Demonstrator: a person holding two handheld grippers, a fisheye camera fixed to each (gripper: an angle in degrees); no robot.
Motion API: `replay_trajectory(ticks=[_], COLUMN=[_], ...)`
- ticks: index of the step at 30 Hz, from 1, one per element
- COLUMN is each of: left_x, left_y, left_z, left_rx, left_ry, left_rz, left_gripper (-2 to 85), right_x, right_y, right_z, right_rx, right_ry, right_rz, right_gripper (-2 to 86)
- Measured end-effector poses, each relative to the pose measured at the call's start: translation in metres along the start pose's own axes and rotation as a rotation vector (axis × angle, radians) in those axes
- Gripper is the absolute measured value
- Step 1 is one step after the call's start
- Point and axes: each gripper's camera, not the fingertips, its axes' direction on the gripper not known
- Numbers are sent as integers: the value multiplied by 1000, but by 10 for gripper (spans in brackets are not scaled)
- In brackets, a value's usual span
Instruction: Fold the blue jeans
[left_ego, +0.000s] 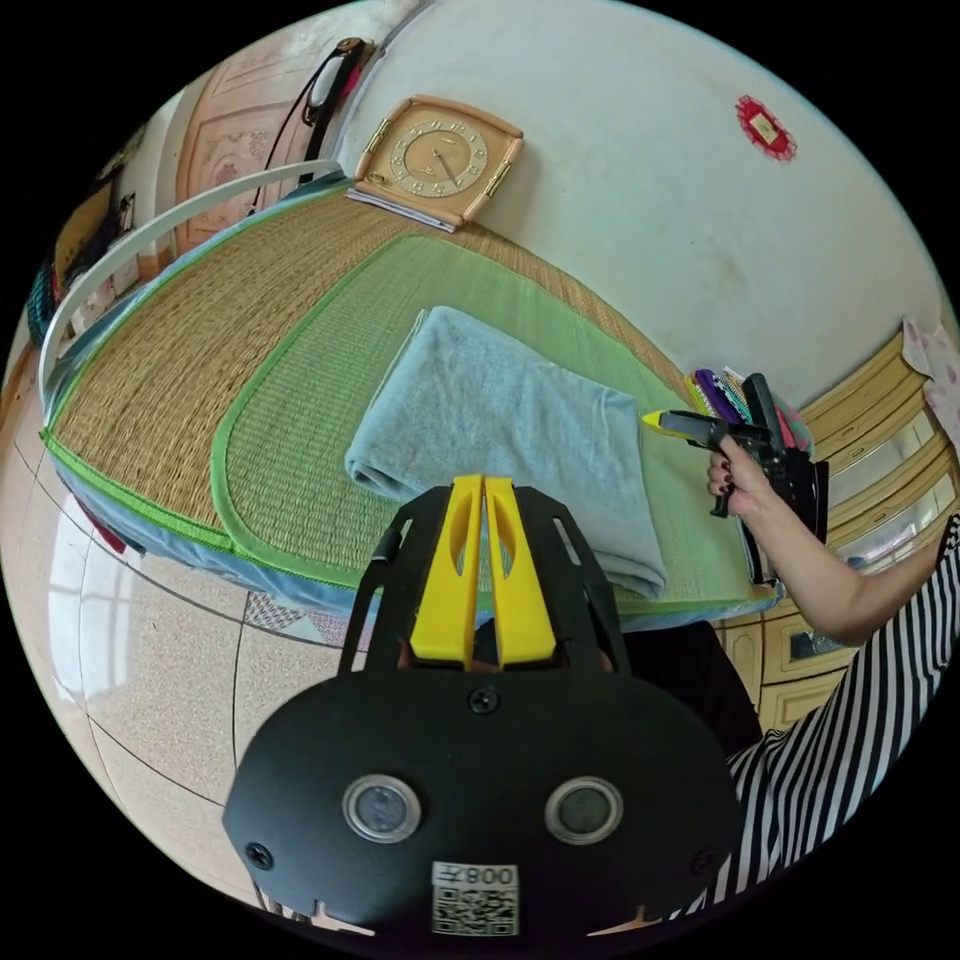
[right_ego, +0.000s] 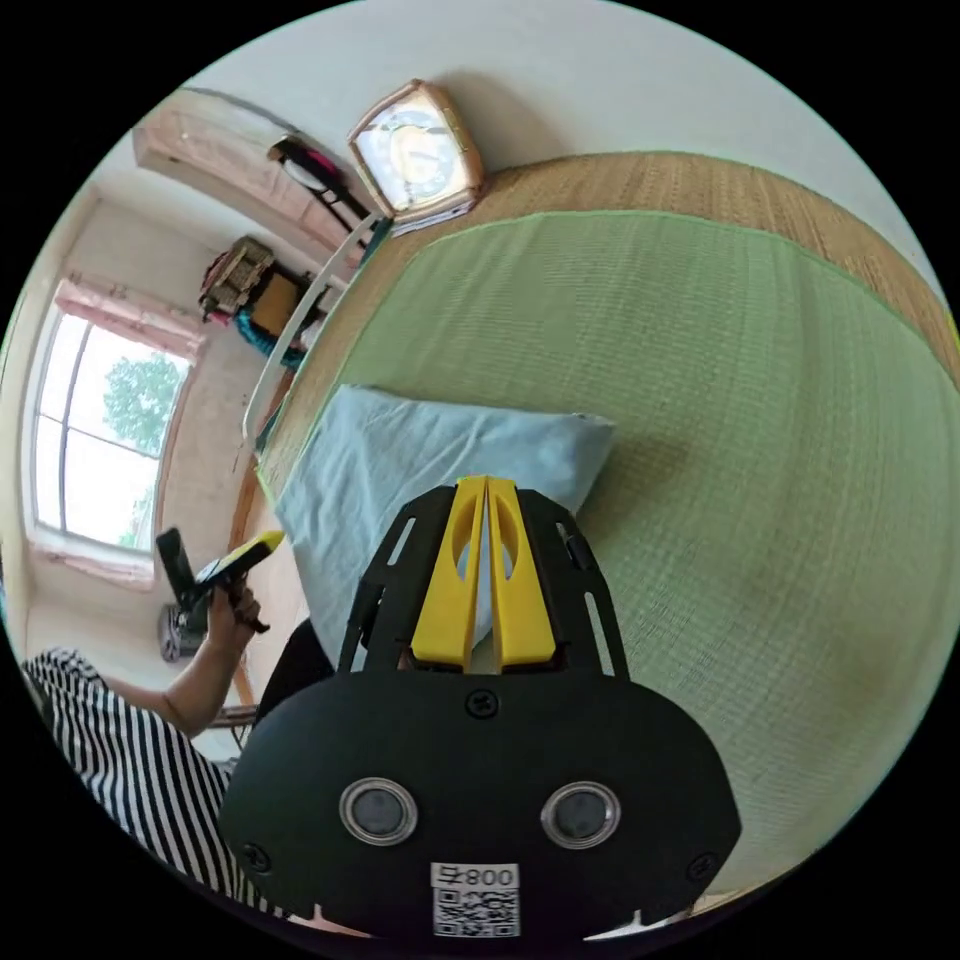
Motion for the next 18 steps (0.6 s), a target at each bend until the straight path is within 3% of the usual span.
replay_trajectory(ticks=[6,10,14,18], left_x=[-2,6,24,46], left_y=[-1,-4,-2,5], left_z=[28,34,29,39], left_rx=[-57,-67,-39,-50], left_ry=[-31,-29,-38,61], left_rz=[-24,-31,2,32], left_gripper=[2,1,2,2], right_x=[-38,-12,-14,14], right_y=[99,121,134,159], right_z=[38,40,21,28], right_rx=[-259,-234,-201,-211], right_ry=[-110,-157,-93,-94], right_rz=[-144,-43,-114,-42], right_gripper=[1,1,1,1])
